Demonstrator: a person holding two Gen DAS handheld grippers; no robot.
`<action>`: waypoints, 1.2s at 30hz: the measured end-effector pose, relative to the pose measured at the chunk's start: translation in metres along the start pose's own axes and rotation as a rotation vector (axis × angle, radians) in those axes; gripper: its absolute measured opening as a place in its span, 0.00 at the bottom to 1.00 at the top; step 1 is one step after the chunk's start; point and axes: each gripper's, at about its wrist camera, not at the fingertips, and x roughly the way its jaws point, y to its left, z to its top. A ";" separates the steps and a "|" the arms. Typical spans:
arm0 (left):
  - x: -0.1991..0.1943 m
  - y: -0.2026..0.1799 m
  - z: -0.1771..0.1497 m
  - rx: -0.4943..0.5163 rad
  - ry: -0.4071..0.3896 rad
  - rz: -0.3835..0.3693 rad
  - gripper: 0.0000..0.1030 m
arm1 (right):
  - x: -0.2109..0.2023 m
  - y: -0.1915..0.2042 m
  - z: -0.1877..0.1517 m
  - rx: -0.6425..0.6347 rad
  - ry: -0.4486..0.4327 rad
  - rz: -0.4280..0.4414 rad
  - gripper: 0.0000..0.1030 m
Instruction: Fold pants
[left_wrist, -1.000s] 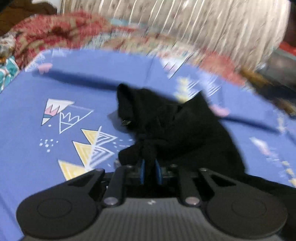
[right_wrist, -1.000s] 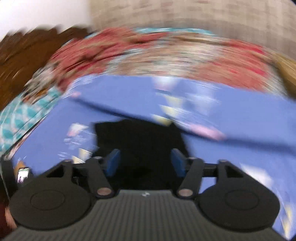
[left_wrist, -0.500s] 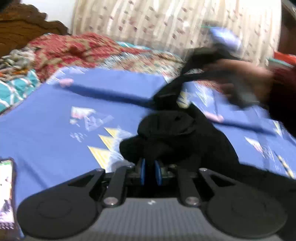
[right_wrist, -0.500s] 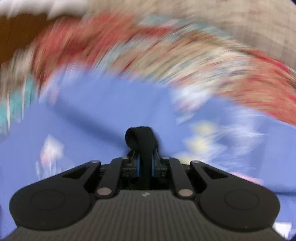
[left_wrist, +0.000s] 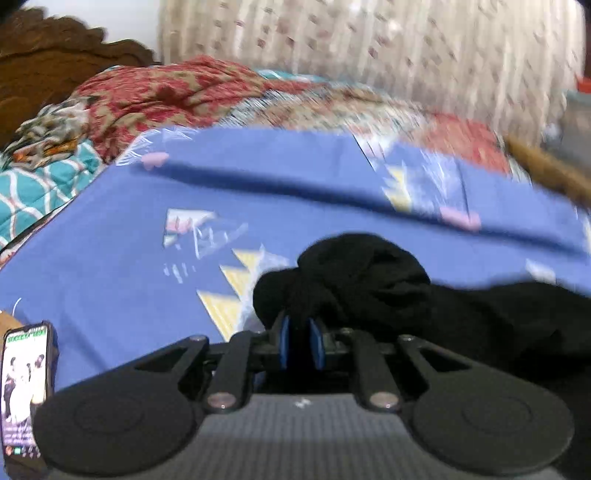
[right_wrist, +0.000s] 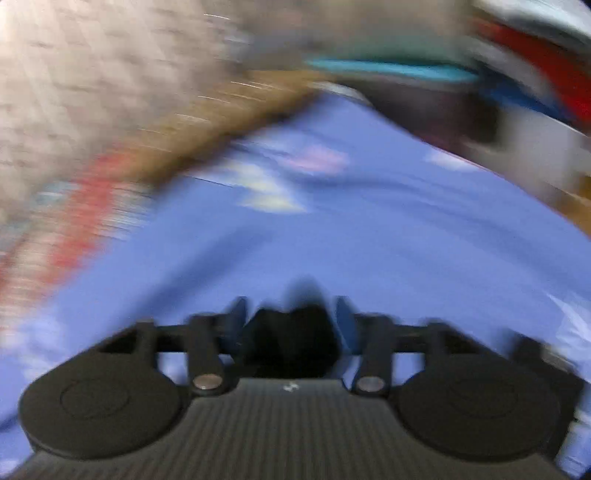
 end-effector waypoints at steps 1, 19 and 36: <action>-0.007 -0.002 -0.008 0.027 0.005 0.001 0.16 | -0.001 -0.020 -0.012 0.017 0.007 -0.033 0.60; 0.025 0.073 0.042 -0.529 0.378 -0.396 0.97 | -0.055 -0.013 -0.089 -0.277 -0.012 0.246 0.62; 0.019 0.064 0.117 -0.487 0.235 -0.478 0.15 | -0.014 -0.007 0.016 -0.240 -0.130 0.050 0.26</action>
